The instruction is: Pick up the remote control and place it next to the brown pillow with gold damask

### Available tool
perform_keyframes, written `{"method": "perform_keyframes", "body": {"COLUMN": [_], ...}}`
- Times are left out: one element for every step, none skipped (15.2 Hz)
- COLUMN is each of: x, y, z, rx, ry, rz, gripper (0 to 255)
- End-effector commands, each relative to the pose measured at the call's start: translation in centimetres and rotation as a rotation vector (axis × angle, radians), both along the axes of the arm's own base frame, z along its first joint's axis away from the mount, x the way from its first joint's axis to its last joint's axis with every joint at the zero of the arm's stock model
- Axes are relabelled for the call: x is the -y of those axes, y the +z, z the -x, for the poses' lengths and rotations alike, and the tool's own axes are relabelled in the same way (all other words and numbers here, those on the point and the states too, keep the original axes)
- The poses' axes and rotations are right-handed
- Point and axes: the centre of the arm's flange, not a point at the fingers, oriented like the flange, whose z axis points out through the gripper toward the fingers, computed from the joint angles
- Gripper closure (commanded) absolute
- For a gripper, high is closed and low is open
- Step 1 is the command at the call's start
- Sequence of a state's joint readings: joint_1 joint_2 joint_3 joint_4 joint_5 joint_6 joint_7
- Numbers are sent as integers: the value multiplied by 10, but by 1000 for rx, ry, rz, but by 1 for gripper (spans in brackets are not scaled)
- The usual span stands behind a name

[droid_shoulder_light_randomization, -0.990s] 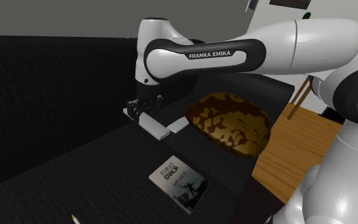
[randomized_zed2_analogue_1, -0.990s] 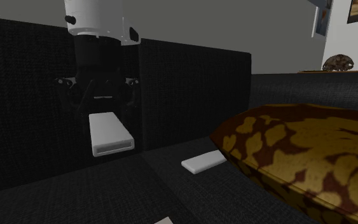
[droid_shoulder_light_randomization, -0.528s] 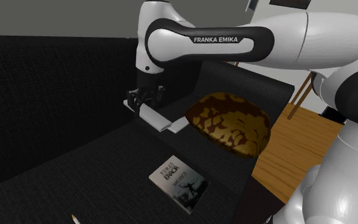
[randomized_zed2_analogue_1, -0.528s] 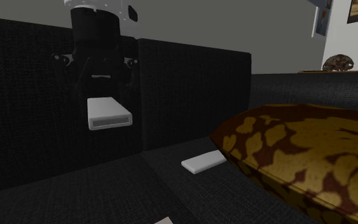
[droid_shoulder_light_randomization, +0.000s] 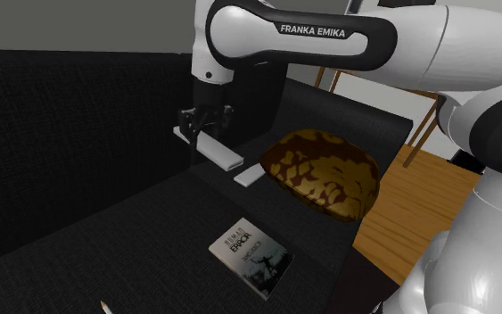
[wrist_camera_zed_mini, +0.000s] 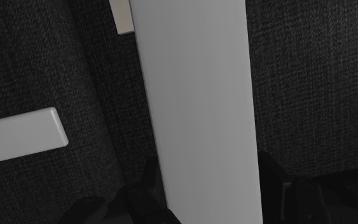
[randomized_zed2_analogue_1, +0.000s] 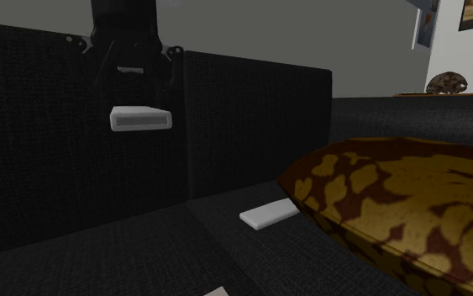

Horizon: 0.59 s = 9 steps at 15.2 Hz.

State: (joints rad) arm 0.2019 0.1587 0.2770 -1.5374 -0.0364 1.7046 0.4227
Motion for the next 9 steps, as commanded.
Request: {"method": "perform_keyframes", "body": {"x": [0,0,0,0,13,26,39,52,65], "y": [11,16,22,23,23,23,23,23,23], "z": [0,0,0,0,-2,-4,-6,-7,-9], "rx": [0,0,0,0,0,0,0,0,0], "ry": [0,0,0,0,0,0,0,0,0], "rz": [0,0,0,0,0,0,0,0,0], "gripper": [255,255,255,255,255,255,255,255,255]}}
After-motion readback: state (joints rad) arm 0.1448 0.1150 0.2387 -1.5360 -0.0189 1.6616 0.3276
